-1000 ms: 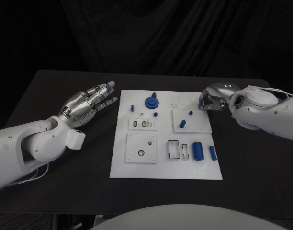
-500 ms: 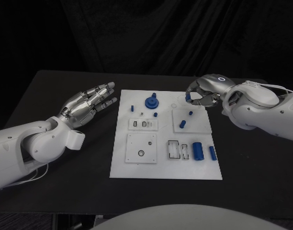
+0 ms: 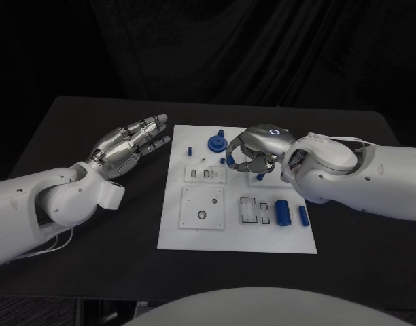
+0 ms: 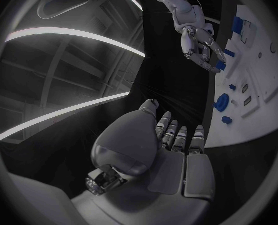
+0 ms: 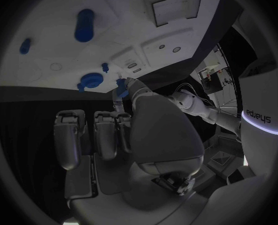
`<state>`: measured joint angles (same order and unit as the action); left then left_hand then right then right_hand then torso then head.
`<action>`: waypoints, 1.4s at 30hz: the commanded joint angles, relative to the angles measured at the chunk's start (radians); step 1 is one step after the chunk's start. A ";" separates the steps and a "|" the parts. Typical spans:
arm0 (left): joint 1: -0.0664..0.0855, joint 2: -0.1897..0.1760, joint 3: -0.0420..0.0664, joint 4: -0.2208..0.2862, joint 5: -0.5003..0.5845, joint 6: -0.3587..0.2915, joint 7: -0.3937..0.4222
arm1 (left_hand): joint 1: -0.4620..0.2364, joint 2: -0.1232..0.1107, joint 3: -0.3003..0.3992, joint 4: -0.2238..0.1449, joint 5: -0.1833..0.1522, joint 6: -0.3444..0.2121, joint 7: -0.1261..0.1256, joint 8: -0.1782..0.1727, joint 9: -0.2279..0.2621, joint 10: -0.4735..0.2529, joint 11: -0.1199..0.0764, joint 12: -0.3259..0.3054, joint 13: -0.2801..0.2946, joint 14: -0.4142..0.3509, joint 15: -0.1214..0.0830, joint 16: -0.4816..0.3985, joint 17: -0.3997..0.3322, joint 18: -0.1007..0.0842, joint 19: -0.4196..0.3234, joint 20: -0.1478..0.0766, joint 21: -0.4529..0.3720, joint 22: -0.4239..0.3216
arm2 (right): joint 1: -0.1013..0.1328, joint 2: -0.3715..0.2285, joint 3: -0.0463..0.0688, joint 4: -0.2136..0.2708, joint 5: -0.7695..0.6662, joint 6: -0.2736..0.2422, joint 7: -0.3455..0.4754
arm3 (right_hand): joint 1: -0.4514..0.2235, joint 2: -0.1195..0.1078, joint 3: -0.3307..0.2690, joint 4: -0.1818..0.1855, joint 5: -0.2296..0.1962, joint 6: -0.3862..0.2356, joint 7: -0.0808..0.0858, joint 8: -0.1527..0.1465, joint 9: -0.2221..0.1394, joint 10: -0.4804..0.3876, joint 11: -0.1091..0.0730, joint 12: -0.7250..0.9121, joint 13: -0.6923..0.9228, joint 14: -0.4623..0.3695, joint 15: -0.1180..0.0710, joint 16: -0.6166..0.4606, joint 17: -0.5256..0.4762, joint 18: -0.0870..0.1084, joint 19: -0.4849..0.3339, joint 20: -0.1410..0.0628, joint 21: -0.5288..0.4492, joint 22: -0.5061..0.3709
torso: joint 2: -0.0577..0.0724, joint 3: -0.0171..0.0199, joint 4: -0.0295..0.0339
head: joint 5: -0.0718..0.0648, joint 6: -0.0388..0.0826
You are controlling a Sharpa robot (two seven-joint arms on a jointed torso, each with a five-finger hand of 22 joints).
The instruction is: Assemble the parts on the task board
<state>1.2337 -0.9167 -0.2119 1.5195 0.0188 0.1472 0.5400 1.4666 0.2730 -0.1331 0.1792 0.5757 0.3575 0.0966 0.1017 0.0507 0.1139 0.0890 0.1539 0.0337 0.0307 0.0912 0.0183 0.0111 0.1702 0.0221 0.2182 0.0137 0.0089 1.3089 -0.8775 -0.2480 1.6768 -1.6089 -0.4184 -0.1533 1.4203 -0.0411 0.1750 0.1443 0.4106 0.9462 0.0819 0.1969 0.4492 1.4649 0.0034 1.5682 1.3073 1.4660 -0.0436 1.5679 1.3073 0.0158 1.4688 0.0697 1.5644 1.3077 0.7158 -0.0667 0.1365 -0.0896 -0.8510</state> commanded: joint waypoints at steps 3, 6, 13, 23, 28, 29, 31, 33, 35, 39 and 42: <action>-0.001 0.004 0.001 0.002 0.003 0.013 0.006 | -0.010 0.002 0.007 0.000 0.005 -0.006 0.002 0.002 -0.001 0.000 0.004 0.001 0.000 -0.001 0.009 -0.002 0.000 0.012 -0.002 0.007 -0.002 0.000 | -0.022 0.030 0.001 -0.019 -0.063 0.040 -0.075 | 0.001 0.000 0.000 -0.004 0.006 0.004 0.005 0.003 0.043 0.106 0.000 0.003 0.263 0.105 -0.006 0.003 0.263 -0.016 0.102 -0.006 0.006 0.263 | 0.001 0.0009 -0.0013 | 0.003 -0.002; -0.001 0.005 0.001 0.002 0.003 0.014 0.005 | -0.010 0.002 0.007 0.000 0.005 -0.006 0.002 0.002 -0.001 0.000 0.004 0.001 0.000 -0.001 0.009 -0.002 0.000 0.012 -0.002 0.007 -0.002 0.000 | -0.028 0.043 0.001 -0.027 -0.069 0.046 -0.089 | -0.001 -0.002 -0.001 -0.004 0.006 0.004 0.007 0.002 0.044 0.106 0.001 0.003 0.263 0.105 -0.005 0.003 0.263 -0.016 0.102 -0.006 0.006 0.263 | 0.001 -0.0003 -0.0003 | 0.004 -0.004; -0.001 0.004 0.001 0.002 0.003 0.013 0.001 | -0.011 0.002 0.008 -0.001 0.005 -0.005 0.002 0.002 -0.001 0.000 0.004 0.001 0.000 0.000 0.009 -0.001 0.000 0.012 -0.002 0.008 -0.002 0.000 | -0.034 0.067 0.001 -0.034 -0.074 0.071 -0.107 | 0.000 -0.004 0.001 -0.006 0.010 0.004 0.008 0.001 0.046 0.106 0.002 0.003 0.263 0.105 -0.004 0.003 0.263 -0.016 0.102 -0.005 0.006 0.263 | 0.002 0.0005 -0.0012 | 0.002 -0.008; -0.001 0.008 0.001 0.001 0.003 0.015 -0.002 | -0.011 0.002 0.008 -0.001 0.005 -0.005 0.002 0.002 -0.001 0.000 0.004 0.001 0.000 0.000 0.009 -0.001 0.000 0.012 -0.002 0.008 -0.002 0.000 | -0.035 0.094 0.001 -0.053 -0.075 0.113 -0.128 | -0.010 -0.007 0.001 -0.004 -0.001 -0.007 0.012 -0.009 0.047 0.106 0.006 0.003 0.263 0.105 0.000 0.003 0.263 -0.016 0.102 -0.002 0.006 0.263 | 0.001 0.0004 -0.0019 | 0.004 -0.012; -0.001 0.011 0.001 0.000 0.003 0.016 -0.002 | -0.011 0.002 0.008 -0.001 0.005 -0.005 0.002 0.002 -0.001 0.000 0.004 0.001 0.000 0.000 0.009 -0.001 0.000 0.012 -0.002 0.008 -0.002 0.000 | -0.036 0.109 0.001 -0.070 -0.076 0.122 -0.132 | -0.017 -0.007 0.001 -0.002 -0.020 -0.009 0.013 -0.014 0.049 0.106 0.008 0.003 0.263 0.105 0.001 0.003 0.263 -0.016 0.102 0.000 0.006 0.263 | 0.001 0.0002 -0.0022 | 0.004 -0.013; -0.001 0.011 0.001 0.000 0.003 0.016 -0.002 | -0.011 0.002 0.008 -0.001 0.005 -0.005 0.002 0.002 -0.001 0.000 0.004 0.001 0.000 0.000 0.009 -0.001 0.000 0.012 -0.002 0.008 -0.002 0.000 | -0.037 0.112 0.001 -0.073 -0.076 0.123 -0.133 | -0.019 -0.007 0.001 -0.002 -0.026 -0.009 0.013 -0.015 0.050 0.106 0.008 0.003 0.263 0.105 0.002 0.003 0.263 -0.016 0.102 0.000 0.006 0.263 | 0.000 0.0000 -0.0011 | 0.004 -0.013; -0.001 0.011 0.001 0.000 0.003 0.016 -0.003 | -0.011 0.002 0.008 -0.001 0.005 -0.005 0.002 0.002 -0.001 0.000 0.004 0.001 0.000 0.000 0.009 -0.001 0.000 0.012 -0.002 0.008 -0.002 0.000 | -0.039 0.116 0.001 -0.077 -0.076 0.125 -0.135 | -0.020 -0.007 0.001 -0.002 -0.029 -0.010 0.014 -0.016 0.050 0.106 0.008 0.003 0.263 0.105 0.002 0.003 0.263 -0.016 0.101 0.001 0.005 0.263 | 0.000 0.0001 0.0002 | 0.003 -0.014; -0.001 0.012 0.001 -0.001 0.003 0.016 -0.003 | -0.011 0.002 0.008 -0.001 0.005 -0.005 0.002 0.002 -0.001 0.000 0.004 0.001 0.000 0.000 0.009 -0.001 0.000 0.012 -0.002 0.008 -0.002 0.000 | -0.041 0.122 0.001 -0.082 -0.076 0.126 -0.136 | -0.022 -0.007 0.000 -0.001 -0.033 -0.010 0.014 -0.017 0.051 0.106 0.009 0.003 0.263 0.105 0.002 0.003 0.263 -0.015 0.100 0.001 0.004 0.262 | 0.000 0.0005 0.0008 | 0.002 -0.014; -0.001 0.012 0.001 -0.002 0.003 0.017 -0.004 | -0.011 0.002 0.008 -0.001 0.005 -0.005 0.002 0.002 -0.001 0.000 0.004 0.001 0.000 0.000 0.009 -0.001 0.000 0.012 -0.002 0.008 -0.002 0.000 | -0.042 0.127 0.001 -0.087 -0.076 0.126 -0.136 | -0.023 -0.008 0.000 -0.001 -0.037 -0.010 0.014 -0.018 0.051 0.106 0.009 0.003 0.263 0.105 0.003 0.003 0.263 -0.015 0.100 0.001 0.004 0.262 | 0.000 0.0006 -0.0001 | 0.002 -0.014; -0.001 0.014 0.001 -0.004 0.003 0.019 -0.006 | -0.011 0.002 0.008 -0.001 0.005 -0.005 0.002 0.002 -0.001 0.000 0.004 0.001 0.000 0.000 0.009 -0.001 0.000 0.012 -0.002 0.008 -0.002 0.000 | -0.045 0.139 0.001 -0.097 -0.076 0.126 -0.135 | -0.030 -0.008 -0.002 0.000 -0.070 -0.010 0.014 -0.022 0.055 0.106 0.009 0.003 0.263 0.105 0.003 0.003 0.263 -0.015 0.100 0.003 0.004 0.262 | 0.000 0.0003 0.0002 | 0.002 -0.015; -0.001 0.016 0.001 -0.004 0.003 0.021 -0.007 | -0.013 0.002 0.011 -0.002 0.005 -0.007 0.002 0.002 -0.001 -0.001 0.003 0.000 -0.001 -0.001 0.009 -0.002 0.000 0.012 -0.002 0.008 -0.002 -0.001 | -0.047 0.143 0.001 -0.100 -0.076 0.126 -0.135 | -0.031 -0.008 -0.002 0.000 -0.077 -0.009 0.014 -0.023 0.056 0.106 0.009 0.003 0.263 0.105 0.004 0.003 0.263 -0.015 0.099 0.003 0.003 0.262 | 0.000 0.0007 -0.0003 | 0.003 -0.016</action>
<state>1.2336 -0.9034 -0.2119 1.5143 0.0188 0.1516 0.5263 1.4649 0.2747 -0.1303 0.1765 0.5757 0.3575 0.0966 0.1017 0.0507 0.1139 0.0890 0.1539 0.0337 0.0308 0.0912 0.0183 0.0111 0.1702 0.0221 0.2182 0.0137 0.0089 1.2674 -0.7357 -0.2455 1.5792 -1.6759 -0.3078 -0.2666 1.3994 -0.0497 0.1748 0.1444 0.3361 0.9391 0.0959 0.1778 0.5065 1.4649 0.0035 1.5682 1.3073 1.4660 -0.0436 1.5679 1.3073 0.0158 1.4687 0.0698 1.5644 1.3073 0.7157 -0.0663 0.1363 -0.0871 -0.8663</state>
